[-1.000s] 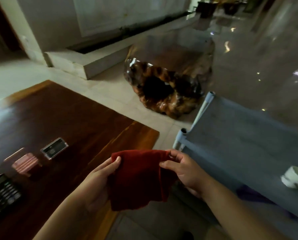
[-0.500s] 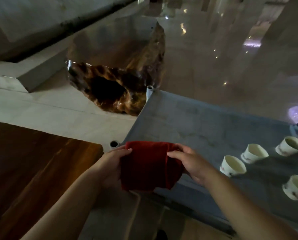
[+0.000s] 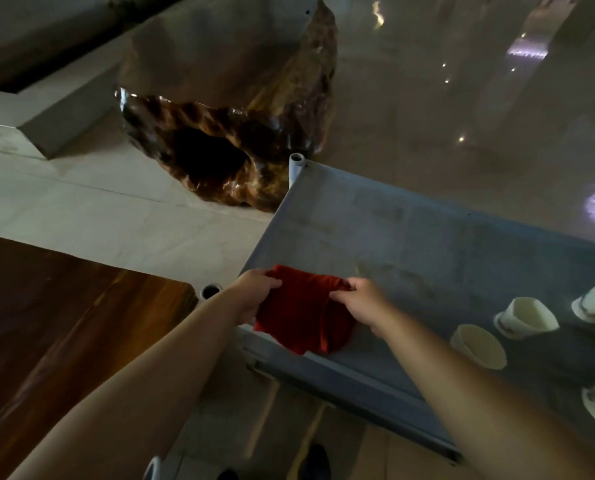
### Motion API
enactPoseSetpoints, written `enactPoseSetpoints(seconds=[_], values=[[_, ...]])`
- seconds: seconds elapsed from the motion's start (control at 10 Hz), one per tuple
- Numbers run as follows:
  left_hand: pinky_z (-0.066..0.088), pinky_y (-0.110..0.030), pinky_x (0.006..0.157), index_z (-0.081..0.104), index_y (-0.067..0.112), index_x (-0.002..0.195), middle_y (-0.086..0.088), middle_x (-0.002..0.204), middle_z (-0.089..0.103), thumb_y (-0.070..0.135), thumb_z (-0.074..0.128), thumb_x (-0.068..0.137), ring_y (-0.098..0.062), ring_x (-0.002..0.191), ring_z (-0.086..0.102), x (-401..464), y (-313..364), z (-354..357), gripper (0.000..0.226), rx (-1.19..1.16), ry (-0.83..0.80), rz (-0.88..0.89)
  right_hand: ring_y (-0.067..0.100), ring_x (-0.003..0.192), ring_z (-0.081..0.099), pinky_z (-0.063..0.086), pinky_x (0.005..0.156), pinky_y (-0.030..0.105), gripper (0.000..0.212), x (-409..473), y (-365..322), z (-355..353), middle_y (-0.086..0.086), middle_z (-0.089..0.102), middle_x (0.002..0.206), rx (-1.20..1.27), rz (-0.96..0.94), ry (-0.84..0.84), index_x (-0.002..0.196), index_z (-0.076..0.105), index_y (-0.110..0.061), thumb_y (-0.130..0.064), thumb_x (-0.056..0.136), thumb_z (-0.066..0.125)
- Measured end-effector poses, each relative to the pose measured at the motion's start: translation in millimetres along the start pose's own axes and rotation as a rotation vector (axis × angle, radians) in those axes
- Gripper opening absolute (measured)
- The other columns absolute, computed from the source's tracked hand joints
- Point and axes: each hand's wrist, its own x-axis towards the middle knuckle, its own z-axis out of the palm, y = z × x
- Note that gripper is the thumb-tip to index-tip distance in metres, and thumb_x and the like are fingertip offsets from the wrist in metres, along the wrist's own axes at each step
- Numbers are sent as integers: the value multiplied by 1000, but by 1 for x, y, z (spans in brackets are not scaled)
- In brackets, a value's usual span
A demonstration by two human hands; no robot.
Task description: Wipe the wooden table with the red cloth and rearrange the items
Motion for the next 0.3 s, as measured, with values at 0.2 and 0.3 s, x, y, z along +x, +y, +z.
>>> enactPoseSetpoints(seconds=[0.2, 0.3], values=[[52, -17, 64, 66, 16, 126, 9, 93, 69, 30, 67, 92, -1, 72, 67, 11, -9, -3, 36, 400, 25, 210, 18, 83, 68, 49, 65, 31, 15, 2, 8, -3, -3, 73, 93, -441, -89, 47, 92, 65, -27, -40, 84, 70], [45, -17, 63, 55, 26, 137, 8, 110, 62, 41, 66, 91, -4, 85, 61, -10, -11, -19, 49, 510, 88, 249, 25, 99, 66, 47, 74, 32, 33, 0, 1, -3, 2, 68, 110, -575, -211, 92, 112, 64, -30, -46, 83, 68]])
